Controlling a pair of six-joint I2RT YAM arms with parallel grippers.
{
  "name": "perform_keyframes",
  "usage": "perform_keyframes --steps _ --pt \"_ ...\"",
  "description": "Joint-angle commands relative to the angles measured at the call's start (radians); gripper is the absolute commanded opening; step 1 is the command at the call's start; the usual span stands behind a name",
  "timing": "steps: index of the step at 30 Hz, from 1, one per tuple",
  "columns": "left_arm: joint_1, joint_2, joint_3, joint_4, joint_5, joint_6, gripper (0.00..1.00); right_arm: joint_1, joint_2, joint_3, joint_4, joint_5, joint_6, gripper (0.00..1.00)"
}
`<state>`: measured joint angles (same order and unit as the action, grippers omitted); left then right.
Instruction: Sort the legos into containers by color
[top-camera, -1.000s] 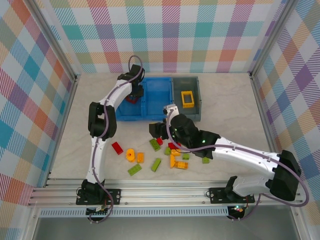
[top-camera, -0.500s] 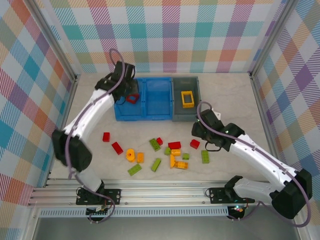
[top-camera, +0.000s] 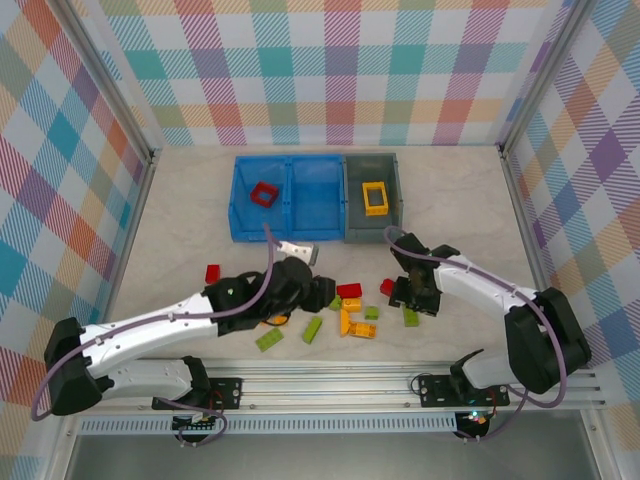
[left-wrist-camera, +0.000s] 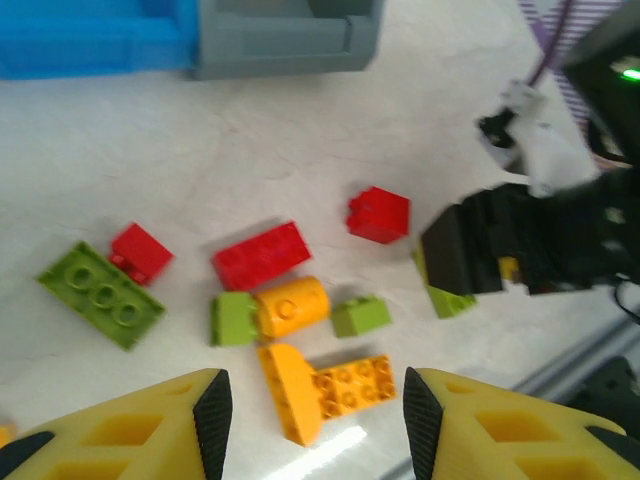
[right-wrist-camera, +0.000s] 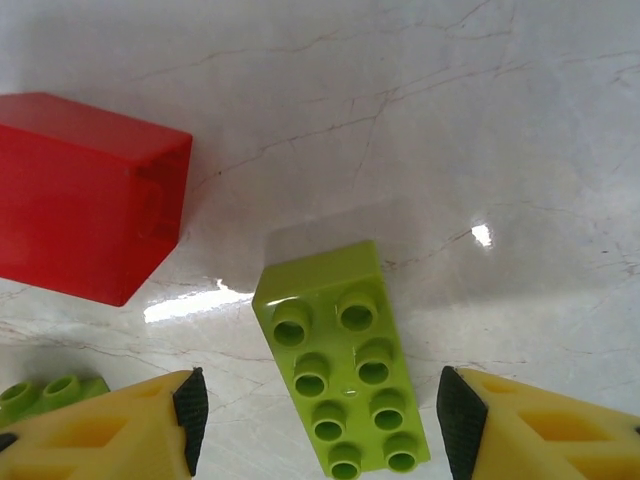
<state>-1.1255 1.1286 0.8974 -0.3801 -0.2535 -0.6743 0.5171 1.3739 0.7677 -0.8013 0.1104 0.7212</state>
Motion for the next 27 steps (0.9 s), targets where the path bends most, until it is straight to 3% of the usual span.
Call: perform_keyframes --steps 1,6,11,13,16,19,27 --pt "-0.073 -0.046 -0.031 0.093 -0.091 -0.094 0.51 -0.003 0.021 -0.033 0.0 -0.033 -0.009 0.64" --pt "-0.144 -0.046 -0.057 0.092 -0.138 -0.136 0.51 -0.003 0.063 -0.047 0.035 -0.041 -0.017 0.57" --pt "-0.16 -0.083 -0.06 0.062 -0.203 -0.154 0.5 0.008 0.027 -0.036 0.033 -0.009 -0.016 0.33" --pt "-0.161 -0.12 -0.039 -0.008 -0.271 -0.17 0.49 0.063 -0.019 0.013 -0.012 0.063 -0.022 0.29" --pt "-0.16 -0.192 0.008 -0.125 -0.396 -0.169 0.49 0.196 -0.048 0.153 -0.061 0.136 -0.031 0.28" --pt "-0.159 -0.25 0.063 -0.239 -0.517 -0.156 0.51 0.274 0.04 0.34 -0.052 0.132 -0.054 0.27" --pt "-0.152 -0.283 0.172 -0.432 -0.648 -0.125 0.54 0.274 0.529 0.949 -0.039 0.101 -0.124 0.27"
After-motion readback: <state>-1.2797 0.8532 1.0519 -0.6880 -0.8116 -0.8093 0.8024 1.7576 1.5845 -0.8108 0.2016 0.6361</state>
